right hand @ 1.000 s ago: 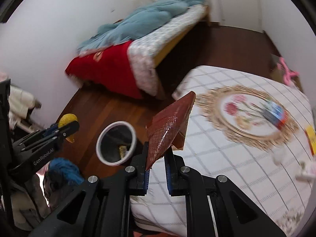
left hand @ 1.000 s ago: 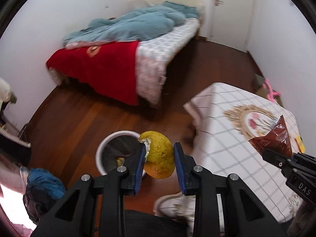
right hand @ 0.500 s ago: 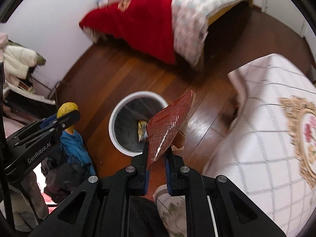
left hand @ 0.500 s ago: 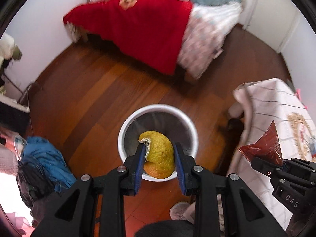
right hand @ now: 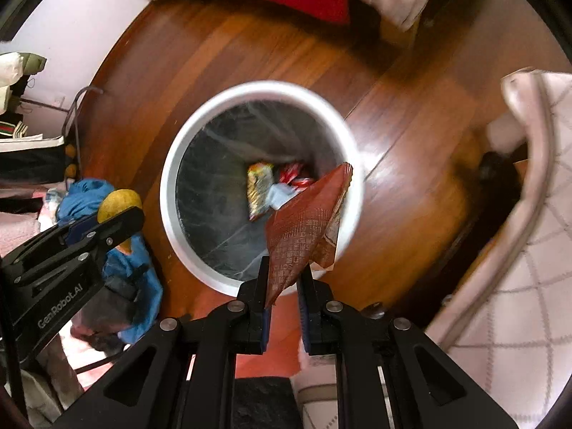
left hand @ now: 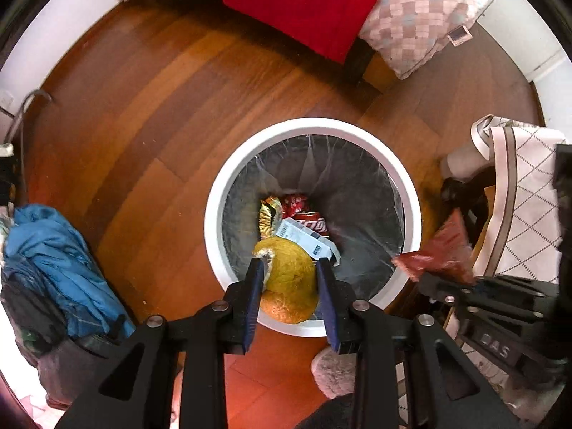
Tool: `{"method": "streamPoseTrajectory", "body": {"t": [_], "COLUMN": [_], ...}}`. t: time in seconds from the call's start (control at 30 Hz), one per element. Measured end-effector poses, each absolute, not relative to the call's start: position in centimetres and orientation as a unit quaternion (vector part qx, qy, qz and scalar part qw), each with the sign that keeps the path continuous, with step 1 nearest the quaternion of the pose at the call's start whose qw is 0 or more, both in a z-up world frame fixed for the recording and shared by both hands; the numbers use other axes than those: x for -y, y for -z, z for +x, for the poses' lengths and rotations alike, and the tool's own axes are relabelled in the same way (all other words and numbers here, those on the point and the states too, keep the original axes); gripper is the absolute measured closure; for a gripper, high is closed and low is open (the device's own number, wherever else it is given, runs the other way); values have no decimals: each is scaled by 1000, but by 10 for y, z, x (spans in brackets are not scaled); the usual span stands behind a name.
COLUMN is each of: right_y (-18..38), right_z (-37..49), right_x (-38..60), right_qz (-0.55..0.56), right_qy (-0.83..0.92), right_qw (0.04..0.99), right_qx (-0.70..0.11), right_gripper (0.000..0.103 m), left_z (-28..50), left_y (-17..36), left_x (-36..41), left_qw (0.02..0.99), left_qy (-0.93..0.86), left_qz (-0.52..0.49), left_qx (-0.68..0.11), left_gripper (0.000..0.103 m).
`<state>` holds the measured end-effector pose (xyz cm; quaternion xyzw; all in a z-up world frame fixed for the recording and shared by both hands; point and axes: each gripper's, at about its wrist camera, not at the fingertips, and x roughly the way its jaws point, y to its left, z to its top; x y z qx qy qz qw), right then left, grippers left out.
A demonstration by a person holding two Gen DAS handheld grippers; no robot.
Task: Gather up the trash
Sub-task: 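Carry the lemon and brown packet over the bin and release them, then move both grippers back toward the table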
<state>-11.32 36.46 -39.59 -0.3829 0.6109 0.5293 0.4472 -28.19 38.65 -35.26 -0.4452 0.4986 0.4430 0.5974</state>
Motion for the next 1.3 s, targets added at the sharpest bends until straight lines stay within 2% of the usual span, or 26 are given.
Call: {"method": "streamPoseTrajectory", "body": {"t": [0.1,0.17,0.2,0.23,0.27,0.3,0.33,0.4,0.43,0.47,0.53,0.63,1.3], "right_y": [415,425,427,426,426,424,421,417,414,409,402,392,304], "right_z": [-112,-112,-112,-112,-113,-112,-111,-110,-109,-108,-106,-104,-103], "right_x": [-370,-373,-374,-375,-376,-374,-374,-373,-372,-371,-368,-363,-330], "right_qz": [-377,-376,-374,-373,-372,-372,-374,-383,-390,-394,-405,-418,-388], "right_qy": [-524,-522,-523,-525,-526,-527,-525,-523,-519,-517,-512,-508,-534], "right_qw": [426,416,414,417,419,425,431,441,450,458,473,495,561], "right_qx": [-634,-643,-644,-642,-640,-635,-631,-621,-613,-606,-591,-568,-500], "right_gripper": [90,84,80,65,46,40,35,33,25,15,6,0,0], "left_z": [-288,-291,-292,-293,-295,-296,-296,-296,-295,-295,-294,-295,-306], "left_y": [358,358,358,357,356,355,354,352,352,351,347,342,264], "left_x": [-389,-390,-389,-390,-389,-390,-390,-388,-387,-387,-385,-382,-340], "left_qw": [586,585,585,585,584,584,584,583,582,581,582,583,606], "left_qy": [-444,-446,-448,-450,-454,-456,-458,-461,-462,-464,-469,-475,-526], "left_qz": [-459,-461,-459,-459,-458,-458,-458,-456,-453,-450,-444,-437,-398], "left_qx": [-499,-496,-496,-495,-493,-491,-489,-490,-493,-495,-494,-493,-444], "left_gripper": [73,72,68,62,46,30,25,21,18,6,2,2,2]}}
